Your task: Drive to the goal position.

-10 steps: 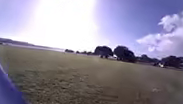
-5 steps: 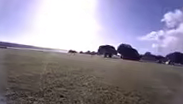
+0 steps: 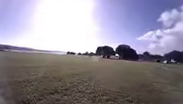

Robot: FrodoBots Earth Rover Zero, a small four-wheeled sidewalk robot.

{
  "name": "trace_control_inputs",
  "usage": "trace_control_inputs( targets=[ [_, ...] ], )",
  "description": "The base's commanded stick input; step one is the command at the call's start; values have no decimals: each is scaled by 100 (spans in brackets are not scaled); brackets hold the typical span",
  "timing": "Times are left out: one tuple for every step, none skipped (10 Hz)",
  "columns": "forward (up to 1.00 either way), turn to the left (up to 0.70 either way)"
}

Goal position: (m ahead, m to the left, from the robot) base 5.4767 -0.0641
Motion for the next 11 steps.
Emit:
trace_control_inputs(
  targets=[
    [70, 0],
    [70, 0],
    [70, 0],
    [70, 0],
    [70, 0],
    [70, 0],
    [70, 0],
    [70, 0],
    [70, 0],
    [70, 0],
    [70, 0]
  ],
)
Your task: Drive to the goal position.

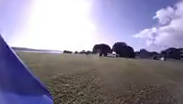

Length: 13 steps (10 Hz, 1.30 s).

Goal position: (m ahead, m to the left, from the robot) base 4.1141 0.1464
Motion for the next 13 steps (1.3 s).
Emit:
trace_control_inputs(
  targets=[
    [70, 0],
    [70, 0],
    [70, 0],
    [70, 0],
    [70, 0],
    [70, 0],
    [70, 0],
    [70, 0],
    [70, 0],
    [70, 0],
    [70, 2],
    [70, 3],
    [70, 4]
  ],
)
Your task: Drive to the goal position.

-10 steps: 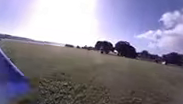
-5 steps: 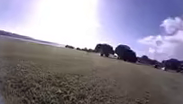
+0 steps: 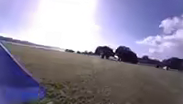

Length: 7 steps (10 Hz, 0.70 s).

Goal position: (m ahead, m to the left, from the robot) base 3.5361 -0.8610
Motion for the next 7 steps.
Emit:
trace_control_inputs(
  targets=[
    [70, 4],
    [70, 4],
    [70, 6],
    [70, 9],
    [70, 11],
    [70, 7],
    [70, 0]
  ],
)
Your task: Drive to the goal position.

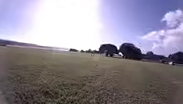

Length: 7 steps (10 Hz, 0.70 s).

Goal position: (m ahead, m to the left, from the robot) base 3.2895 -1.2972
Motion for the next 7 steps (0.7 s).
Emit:
trace_control_inputs(
  targets=[
    [70, 0],
    [70, 0],
    [70, 0],
    [70, -4],
    [70, -10],
    [70, -14],
    [70, -14]
  ],
)
